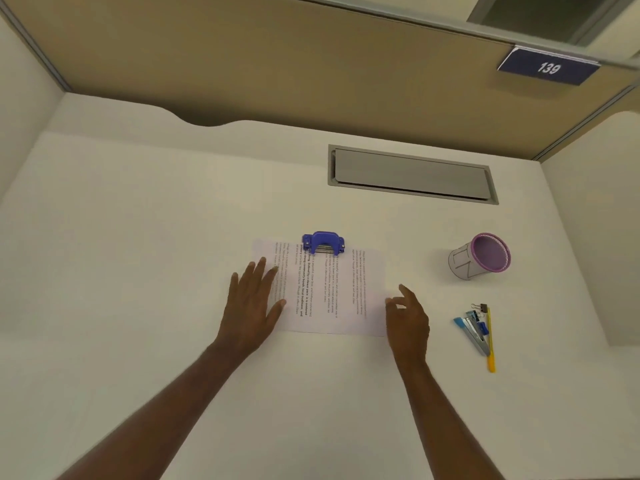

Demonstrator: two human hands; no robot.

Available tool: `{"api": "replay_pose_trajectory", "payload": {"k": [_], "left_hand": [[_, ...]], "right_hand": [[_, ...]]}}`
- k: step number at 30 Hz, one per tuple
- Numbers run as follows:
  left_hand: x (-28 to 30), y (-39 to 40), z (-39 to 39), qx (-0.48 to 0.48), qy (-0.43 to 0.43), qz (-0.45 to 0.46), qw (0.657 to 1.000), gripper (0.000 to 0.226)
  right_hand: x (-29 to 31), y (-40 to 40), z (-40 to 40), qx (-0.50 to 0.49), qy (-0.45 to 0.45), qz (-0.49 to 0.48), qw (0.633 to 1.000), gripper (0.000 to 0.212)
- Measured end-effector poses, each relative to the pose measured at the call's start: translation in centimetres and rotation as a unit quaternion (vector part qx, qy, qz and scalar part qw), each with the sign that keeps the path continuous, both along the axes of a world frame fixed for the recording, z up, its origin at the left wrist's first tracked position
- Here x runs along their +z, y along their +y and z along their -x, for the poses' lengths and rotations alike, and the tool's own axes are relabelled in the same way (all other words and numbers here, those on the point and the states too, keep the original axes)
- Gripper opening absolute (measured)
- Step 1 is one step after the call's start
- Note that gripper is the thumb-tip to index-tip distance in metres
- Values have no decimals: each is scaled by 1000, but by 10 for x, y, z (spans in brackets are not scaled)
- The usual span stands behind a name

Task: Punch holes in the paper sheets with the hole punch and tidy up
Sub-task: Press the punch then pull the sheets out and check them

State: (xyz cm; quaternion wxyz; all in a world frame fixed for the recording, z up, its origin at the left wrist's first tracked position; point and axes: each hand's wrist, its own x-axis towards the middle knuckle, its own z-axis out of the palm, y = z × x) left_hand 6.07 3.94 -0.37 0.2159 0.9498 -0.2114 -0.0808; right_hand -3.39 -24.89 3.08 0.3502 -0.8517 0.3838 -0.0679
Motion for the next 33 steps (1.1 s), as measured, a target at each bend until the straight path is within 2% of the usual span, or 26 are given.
{"api": "replay_pose_trajectory", "payload": {"k": [6,11,14,17,24,26,30,33], "left_hand": [[-8,-22,-10,-16,2,-97,995,89],[-20,-27,-7,-14,8,-103,995,92],[-27,-26,-6,-15,-5,-102,995,89],[-31,-26,-6,-15,-10,-98,995,89],[-34,-26,-5,-18,-22,-100,995,87],[-35,-26,-5,-18,-22,-98,995,87],[-37,-26,-5,-16,-23,-91,995,86],[-38,-26,-5,-17,-22,-91,995,86]], "right_hand": [[12,-3,-20,-80,110,-76,988,47],[16,-3,-31,-111,77,-168,976,33],[20,-4,-38,-139,71,-185,970,25],[16,-9,-42,-159,86,-196,964,30],[13,-19,-38,-171,83,-327,926,39],[13,-19,-41,-144,103,-312,933,41],[10,-13,-42,-48,137,-154,977,36],[9,-7,-40,-54,112,-107,987,33]]}}
